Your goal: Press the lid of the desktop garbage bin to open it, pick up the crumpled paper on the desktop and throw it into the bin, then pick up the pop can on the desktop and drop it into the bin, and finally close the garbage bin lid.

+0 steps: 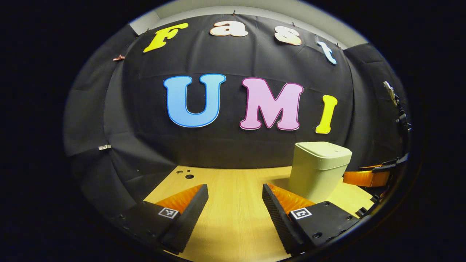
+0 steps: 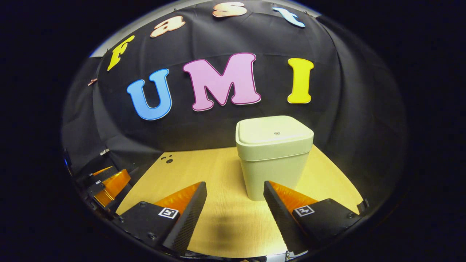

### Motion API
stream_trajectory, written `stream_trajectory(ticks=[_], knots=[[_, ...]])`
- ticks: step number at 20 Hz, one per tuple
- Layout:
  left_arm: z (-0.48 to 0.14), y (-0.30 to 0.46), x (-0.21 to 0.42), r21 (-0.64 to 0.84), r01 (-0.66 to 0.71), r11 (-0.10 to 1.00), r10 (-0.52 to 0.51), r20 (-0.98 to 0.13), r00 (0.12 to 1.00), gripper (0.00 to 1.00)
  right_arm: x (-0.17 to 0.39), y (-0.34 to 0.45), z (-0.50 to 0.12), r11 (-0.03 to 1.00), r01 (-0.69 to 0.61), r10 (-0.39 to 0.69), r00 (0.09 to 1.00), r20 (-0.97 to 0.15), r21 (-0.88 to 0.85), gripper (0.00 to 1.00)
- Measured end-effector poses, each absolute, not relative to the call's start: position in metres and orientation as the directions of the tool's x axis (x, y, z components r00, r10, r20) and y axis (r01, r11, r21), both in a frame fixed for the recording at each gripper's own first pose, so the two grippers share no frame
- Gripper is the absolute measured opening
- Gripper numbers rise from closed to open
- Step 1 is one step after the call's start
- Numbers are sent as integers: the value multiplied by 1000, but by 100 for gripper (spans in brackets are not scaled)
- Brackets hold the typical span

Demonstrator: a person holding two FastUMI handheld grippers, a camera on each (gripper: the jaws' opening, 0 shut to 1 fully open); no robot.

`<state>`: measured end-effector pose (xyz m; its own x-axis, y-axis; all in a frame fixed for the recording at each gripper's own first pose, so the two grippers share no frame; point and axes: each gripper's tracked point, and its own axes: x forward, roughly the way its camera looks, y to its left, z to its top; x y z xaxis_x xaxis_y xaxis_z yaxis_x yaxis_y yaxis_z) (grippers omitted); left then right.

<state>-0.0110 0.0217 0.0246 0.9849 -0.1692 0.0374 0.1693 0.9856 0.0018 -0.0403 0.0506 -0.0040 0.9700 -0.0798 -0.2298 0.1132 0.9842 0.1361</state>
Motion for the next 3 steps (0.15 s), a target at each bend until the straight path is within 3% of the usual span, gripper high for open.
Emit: stream_trajectory(ticks=[3], knots=[[24,10,-19,-7,202,979,-201,42,979,96,-40,47,-3,991,106,-86,971,-222,80,99]])
